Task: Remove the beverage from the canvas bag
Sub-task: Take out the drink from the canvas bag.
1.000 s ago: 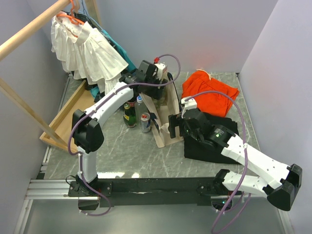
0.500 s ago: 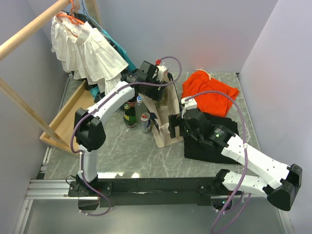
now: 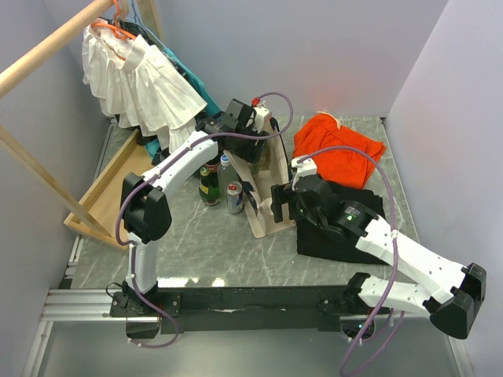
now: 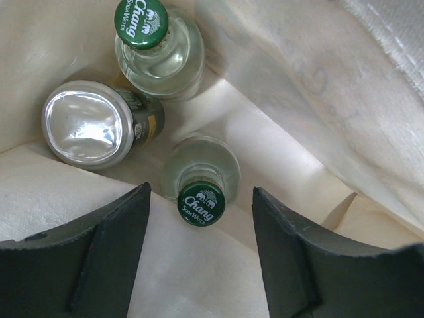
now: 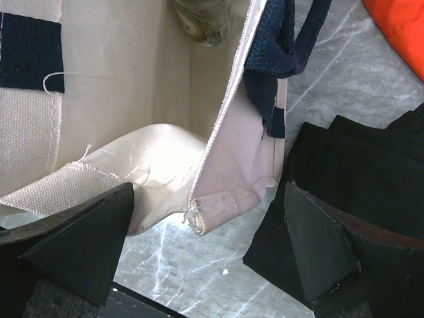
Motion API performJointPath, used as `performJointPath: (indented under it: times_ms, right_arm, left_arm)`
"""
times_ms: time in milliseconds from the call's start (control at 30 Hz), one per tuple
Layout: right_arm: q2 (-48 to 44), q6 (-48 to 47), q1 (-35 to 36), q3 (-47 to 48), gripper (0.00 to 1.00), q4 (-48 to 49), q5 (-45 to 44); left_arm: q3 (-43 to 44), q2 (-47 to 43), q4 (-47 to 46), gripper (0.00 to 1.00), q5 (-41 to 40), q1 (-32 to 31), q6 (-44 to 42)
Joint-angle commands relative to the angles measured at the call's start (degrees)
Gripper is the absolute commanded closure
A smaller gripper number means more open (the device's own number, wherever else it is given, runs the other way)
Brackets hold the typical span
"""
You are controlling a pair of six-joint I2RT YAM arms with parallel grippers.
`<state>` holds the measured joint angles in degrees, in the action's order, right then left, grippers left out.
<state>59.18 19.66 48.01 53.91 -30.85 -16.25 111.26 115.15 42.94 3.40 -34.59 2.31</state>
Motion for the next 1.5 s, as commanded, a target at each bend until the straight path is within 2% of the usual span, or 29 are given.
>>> performJointPath:
  times_ms: [0,567,967,1300,1467]
  right_arm:
    - [0.7,-1.1,0.5,-0.9,0.00,-3.9,-0.4]
    - [1.3,-1.1,0.5,-0.4,0.00,-4.1,-0.5]
    - [1.4,-1.0,0.5,-0.6,0.00,-4.3,-0.6]
    - [1.3,-1.0,0.5,-0.6,0.00,-4.2,-0.7]
    - [1.3,-0.9,0.5,-0.6,0.00,-4.3,-0.7]
  left_arm:
    - [1.3,1.0,0.9,0.33,0.4,0.8,-0.4]
    - [0.4,1.7,1.8,0.41,0.2,0.8,-0.1]
    - [0.0,2.5,2.0,0.35,-0.1,0.8,0.0]
    - [-0.9,3.0,2.2,0.39,-2.5,0.8,0.1]
    - [-1.4,2.5,1.6,0.45,-2.3,0.8,0.2]
